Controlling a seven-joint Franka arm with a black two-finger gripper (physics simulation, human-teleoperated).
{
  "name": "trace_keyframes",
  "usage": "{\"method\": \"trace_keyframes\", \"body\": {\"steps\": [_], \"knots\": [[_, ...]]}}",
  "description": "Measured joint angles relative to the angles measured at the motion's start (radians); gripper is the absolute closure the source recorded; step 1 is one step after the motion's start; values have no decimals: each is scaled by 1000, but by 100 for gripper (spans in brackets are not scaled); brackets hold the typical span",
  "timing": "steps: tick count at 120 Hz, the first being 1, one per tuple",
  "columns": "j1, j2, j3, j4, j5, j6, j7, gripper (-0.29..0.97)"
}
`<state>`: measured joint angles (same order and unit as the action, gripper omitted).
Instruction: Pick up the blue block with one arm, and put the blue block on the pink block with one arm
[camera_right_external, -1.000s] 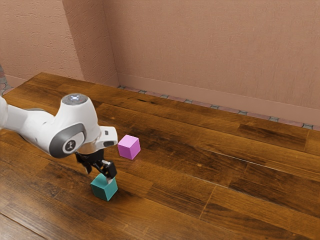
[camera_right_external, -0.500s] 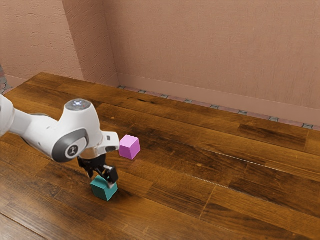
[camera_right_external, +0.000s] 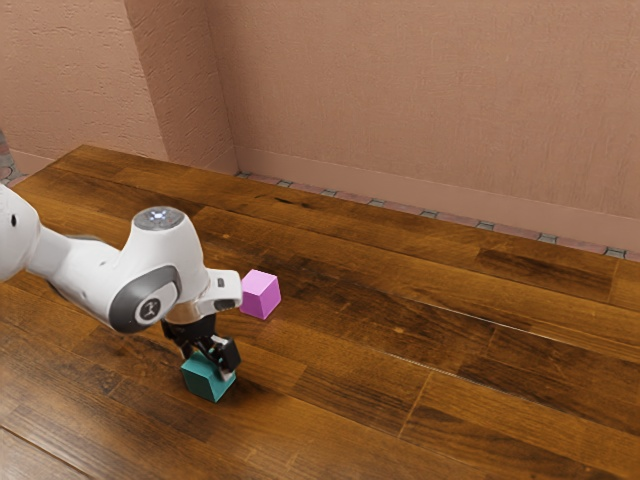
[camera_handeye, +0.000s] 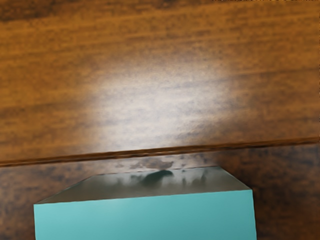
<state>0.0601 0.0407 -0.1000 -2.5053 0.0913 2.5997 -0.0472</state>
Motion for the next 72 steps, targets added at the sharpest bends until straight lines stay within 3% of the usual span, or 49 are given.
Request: {"method": "trace_keyframes", "body": {"steps": [72], "knots": [[0, 36, 0, 2, -28, 19, 16, 0]]}}
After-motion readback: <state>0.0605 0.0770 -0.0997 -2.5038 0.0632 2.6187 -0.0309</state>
